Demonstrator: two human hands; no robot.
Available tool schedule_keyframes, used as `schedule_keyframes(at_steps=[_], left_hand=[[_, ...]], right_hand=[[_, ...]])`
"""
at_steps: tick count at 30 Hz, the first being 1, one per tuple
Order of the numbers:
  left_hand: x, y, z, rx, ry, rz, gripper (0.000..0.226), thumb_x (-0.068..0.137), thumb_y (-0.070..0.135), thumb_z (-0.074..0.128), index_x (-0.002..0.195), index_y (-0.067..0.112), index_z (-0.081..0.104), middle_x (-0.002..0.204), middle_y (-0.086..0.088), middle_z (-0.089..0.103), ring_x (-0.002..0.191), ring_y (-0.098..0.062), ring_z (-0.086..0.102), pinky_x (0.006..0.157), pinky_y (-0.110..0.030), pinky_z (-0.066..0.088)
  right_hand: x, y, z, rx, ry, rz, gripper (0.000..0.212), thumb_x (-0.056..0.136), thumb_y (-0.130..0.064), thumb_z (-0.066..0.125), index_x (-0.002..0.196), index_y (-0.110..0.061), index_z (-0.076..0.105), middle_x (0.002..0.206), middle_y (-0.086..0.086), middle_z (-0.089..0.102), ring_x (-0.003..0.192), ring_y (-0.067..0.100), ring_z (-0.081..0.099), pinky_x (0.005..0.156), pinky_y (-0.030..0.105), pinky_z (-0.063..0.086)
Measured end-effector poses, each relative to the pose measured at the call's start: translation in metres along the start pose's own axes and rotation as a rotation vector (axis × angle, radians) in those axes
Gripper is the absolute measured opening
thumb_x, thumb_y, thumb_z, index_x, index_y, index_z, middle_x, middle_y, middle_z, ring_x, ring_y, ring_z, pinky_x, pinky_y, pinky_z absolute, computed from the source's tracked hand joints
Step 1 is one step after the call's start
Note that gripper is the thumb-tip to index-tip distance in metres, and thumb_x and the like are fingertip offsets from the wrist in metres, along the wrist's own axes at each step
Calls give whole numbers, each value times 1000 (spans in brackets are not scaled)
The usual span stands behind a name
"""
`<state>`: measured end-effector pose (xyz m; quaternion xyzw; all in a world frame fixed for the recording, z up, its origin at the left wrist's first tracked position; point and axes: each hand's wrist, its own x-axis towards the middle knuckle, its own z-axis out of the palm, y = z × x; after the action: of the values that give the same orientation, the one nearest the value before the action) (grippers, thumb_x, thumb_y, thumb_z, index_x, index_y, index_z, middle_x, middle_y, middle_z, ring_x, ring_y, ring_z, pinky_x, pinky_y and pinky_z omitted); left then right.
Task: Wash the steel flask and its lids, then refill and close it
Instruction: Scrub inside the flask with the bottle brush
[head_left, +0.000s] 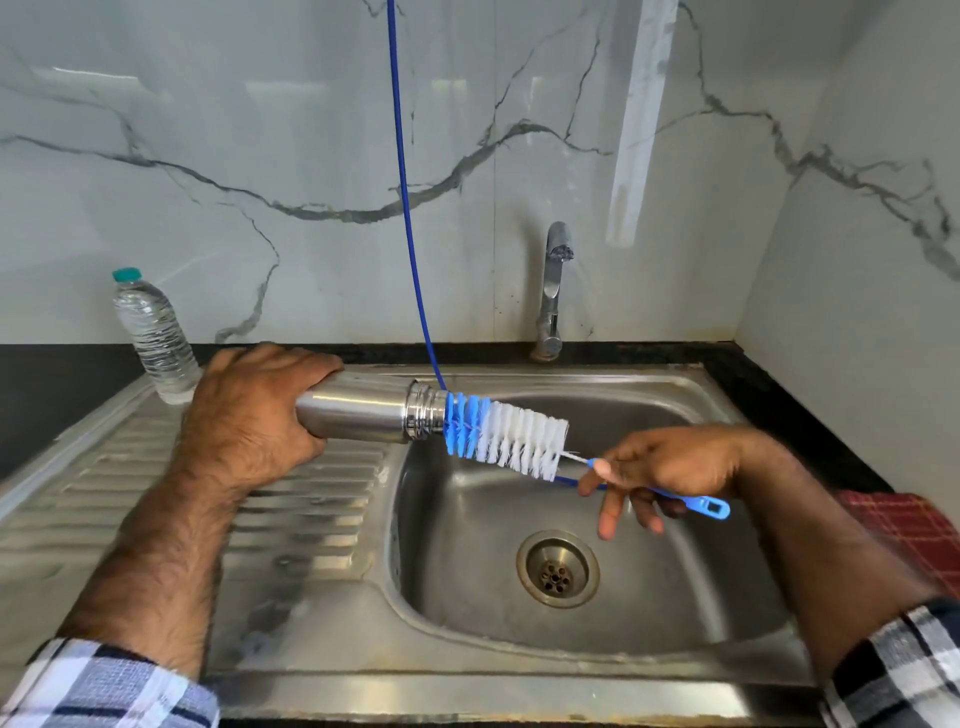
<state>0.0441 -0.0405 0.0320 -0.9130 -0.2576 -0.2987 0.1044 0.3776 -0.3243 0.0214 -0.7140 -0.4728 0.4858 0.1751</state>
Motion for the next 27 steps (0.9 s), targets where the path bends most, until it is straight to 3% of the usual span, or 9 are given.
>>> schedule_keyframes(at_steps=[2, 4, 8, 11, 16, 18, 21, 23, 27], left_hand=[[-1, -3, -1, -13, 11, -16, 92, 40, 23, 102, 128, 22, 73, 117, -3, 76, 106, -32, 67, 95, -50, 45], [-3, -3, -2, -18, -11, -55, 94, 40, 25, 103, 129, 22, 73, 118, -3, 76, 107, -33, 66, 95, -50, 45], [-3, 8, -6, -47, -65, -170, 91, 46, 35, 101, 131, 28, 71, 116, -1, 76, 101, -30, 66, 92, -45, 51], [-4, 19, -9, -145, -100, -278, 86, 51, 42, 101, 130, 37, 68, 100, 5, 72, 84, -20, 62, 75, -30, 50], [-1, 22, -10, -191, -126, -339, 83, 52, 43, 100, 127, 40, 66, 92, 12, 66, 82, -17, 62, 71, -28, 47], [-2, 20, -13, -167, -101, -325, 83, 51, 41, 100, 127, 38, 68, 97, 8, 70, 83, -19, 63, 74, -31, 51], [-4, 17, -17, -95, -49, -283, 87, 49, 36, 102, 130, 31, 71, 107, -1, 75, 92, -27, 65, 86, -40, 53], [-3, 17, -18, -52, -52, -257, 89, 49, 36, 101, 133, 30, 70, 115, 1, 76, 100, -29, 66, 94, -43, 51], [-2, 22, -17, -92, -88, -278, 89, 52, 34, 101, 135, 31, 69, 116, 0, 74, 100, -28, 65, 95, -42, 53]], right_hand=[[1, 2, -4, 30, -5, -39, 59, 107, -53, 42, 135, -5, 62, 95, 11, 80, 55, 12, 49, 50, 25, 33], [-2, -4, -7, -77, 89, -86, 46, 108, -49, 51, 118, -11, 73, 71, 2, 71, 53, 13, 42, 54, 30, 35], [2, -10, -5, -507, 690, -128, 26, 104, -38, 64, 80, -30, 68, 67, -5, 63, 67, 16, 57, 69, 33, 46], [6, -8, -7, -496, 1072, -312, 12, 98, -27, 73, 87, -26, 76, 75, 1, 70, 77, 29, 62, 71, 35, 47], [11, -4, -12, -871, 1519, -599, 20, 96, -19, 64, 104, -11, 80, 77, 5, 71, 75, 36, 56, 72, 43, 49], [10, -6, -9, -772, 1431, -579, 16, 98, -18, 68, 108, -15, 80, 86, 2, 75, 81, 33, 61, 76, 41, 51], [5, -13, 1, -426, 876, -346, 30, 105, -48, 56, 125, -33, 73, 97, -9, 76, 87, 11, 66, 83, 31, 48], [8, -13, 4, -436, 700, -205, 36, 108, -50, 47, 103, -28, 75, 82, -7, 73, 73, 6, 61, 73, 27, 42], [20, -3, -4, -562, 1036, -290, 21, 104, -34, 63, 98, -25, 80, 72, 3, 65, 74, 28, 61, 67, 31, 36]])
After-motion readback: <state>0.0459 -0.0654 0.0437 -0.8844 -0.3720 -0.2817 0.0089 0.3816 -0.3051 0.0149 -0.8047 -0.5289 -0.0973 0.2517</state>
